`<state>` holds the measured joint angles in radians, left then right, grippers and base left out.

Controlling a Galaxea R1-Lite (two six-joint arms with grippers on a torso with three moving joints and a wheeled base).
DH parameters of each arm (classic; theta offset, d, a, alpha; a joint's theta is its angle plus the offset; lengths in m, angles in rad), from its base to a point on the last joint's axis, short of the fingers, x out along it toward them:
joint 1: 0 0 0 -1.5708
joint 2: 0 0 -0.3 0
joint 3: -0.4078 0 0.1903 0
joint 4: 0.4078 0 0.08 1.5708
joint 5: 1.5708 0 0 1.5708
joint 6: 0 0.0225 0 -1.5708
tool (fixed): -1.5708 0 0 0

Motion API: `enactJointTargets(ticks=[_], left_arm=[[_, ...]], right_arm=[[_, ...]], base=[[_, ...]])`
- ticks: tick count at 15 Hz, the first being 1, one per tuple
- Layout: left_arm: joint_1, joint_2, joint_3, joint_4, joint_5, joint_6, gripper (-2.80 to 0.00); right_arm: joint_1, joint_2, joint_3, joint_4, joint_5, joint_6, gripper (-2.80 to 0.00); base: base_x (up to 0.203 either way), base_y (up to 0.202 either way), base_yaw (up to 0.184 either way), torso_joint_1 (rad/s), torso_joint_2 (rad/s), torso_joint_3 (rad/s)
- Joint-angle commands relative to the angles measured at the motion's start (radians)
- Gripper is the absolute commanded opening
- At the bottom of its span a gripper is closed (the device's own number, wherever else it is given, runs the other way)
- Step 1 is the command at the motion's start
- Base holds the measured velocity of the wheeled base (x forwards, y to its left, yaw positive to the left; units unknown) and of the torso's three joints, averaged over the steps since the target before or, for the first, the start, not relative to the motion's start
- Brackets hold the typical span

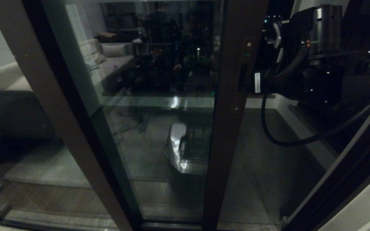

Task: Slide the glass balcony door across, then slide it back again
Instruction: Close the slid door

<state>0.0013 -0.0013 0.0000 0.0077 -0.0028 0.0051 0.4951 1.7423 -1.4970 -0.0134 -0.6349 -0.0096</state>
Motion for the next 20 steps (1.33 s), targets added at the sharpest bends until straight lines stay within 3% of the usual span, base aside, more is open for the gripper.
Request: enactJointTargets(ticks=[1, 14, 20], left_arm=[[0.0, 0.0, 0.002, 0.0, 0.0, 0.0, -2.8], [0.0, 0.0, 0.002, 0.0, 0.0, 0.0, -2.8], [0.0, 0.0, 0.002, 0.0, 0.0, 0.001, -2.8]], right_arm=[[-0.011, -0.002, 0.003, 0.003, -0.009, -0.001, 0.0], [-0.047, -0.016, 0.027, 0.003, -0.008, -0.003, 0.0], [-0.075, -0.079, 0.108, 0.0, -0.011, -0.003, 0.0]], base=[[0.0, 0.0, 0.0, 0.0, 0.0, 0.0], [0.0, 0.0, 0.0, 0.0, 0.0, 0.0], [0.0, 0.0, 0.0, 0.0, 0.0, 0.0]])
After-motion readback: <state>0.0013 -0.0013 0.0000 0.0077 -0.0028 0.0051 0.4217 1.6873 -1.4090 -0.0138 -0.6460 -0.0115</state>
